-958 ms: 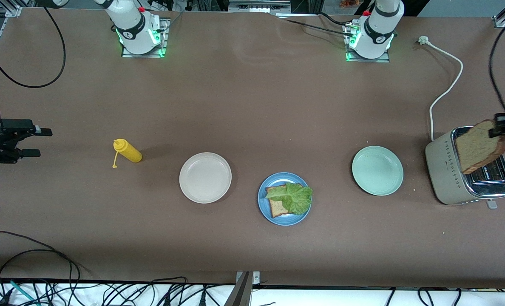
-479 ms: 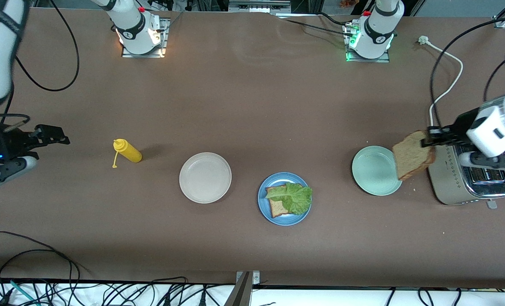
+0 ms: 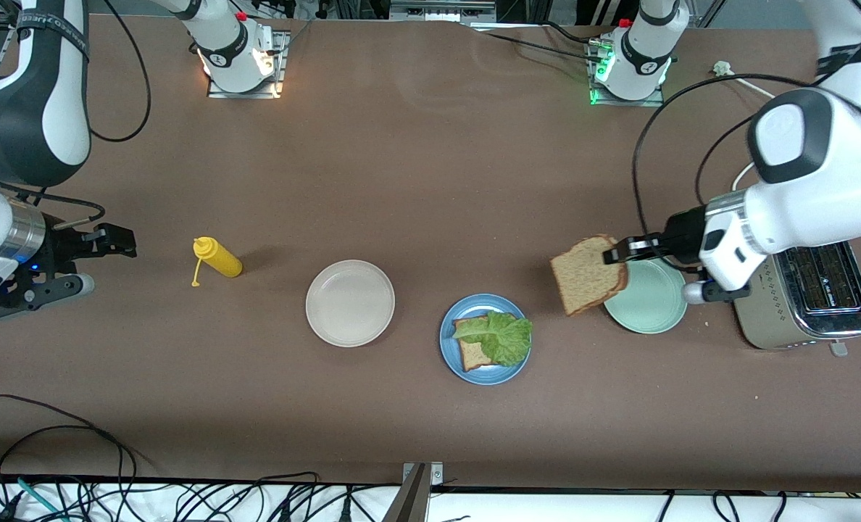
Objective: Make sandwich in blue plate with both arms
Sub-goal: 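Carry the bread slice with the left gripper to the blue plate, then lower the bread slice onto the lettuce with the left gripper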
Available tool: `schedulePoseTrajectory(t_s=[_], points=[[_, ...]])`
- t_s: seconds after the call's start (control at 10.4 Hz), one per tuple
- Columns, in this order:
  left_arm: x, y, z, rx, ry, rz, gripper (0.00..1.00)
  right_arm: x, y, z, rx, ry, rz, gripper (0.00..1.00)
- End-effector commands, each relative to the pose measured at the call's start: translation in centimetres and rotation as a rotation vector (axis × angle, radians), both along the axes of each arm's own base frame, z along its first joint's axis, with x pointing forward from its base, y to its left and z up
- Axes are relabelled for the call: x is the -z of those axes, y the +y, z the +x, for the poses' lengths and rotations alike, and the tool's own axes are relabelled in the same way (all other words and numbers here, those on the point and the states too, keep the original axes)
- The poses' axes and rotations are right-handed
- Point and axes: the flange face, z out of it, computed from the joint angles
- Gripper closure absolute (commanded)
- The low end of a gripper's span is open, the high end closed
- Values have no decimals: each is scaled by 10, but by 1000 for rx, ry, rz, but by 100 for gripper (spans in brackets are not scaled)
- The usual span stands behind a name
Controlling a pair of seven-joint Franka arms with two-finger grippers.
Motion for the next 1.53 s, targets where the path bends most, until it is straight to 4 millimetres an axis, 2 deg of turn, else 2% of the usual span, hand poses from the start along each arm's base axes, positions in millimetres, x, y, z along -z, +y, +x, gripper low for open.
schedulePoseTrajectory(t_s=[0.0, 0.38, 0.67, 0.77, 1.15, 1.44], points=[[50, -31, 19, -115, 49, -123, 100, -6, -3, -31, 14, -25, 22, 0], [108, -85, 41, -170, 29, -155, 100, -7, -1, -32, 86, -27, 16, 0], [136, -123, 48, -218, 15, -200, 100, -7, -1, -31, 87, -28, 22, 0], [145, -129, 51, -224, 1, -193, 100, -7, -2, -31, 90, -29, 21, 0], [169, -130, 57, -233, -11, -175, 100, -6, -1, -31, 90, -29, 23, 0], [199, -126, 58, -199, -57, -147, 100, -5, 1, -30, 89, -29, 24, 0]])
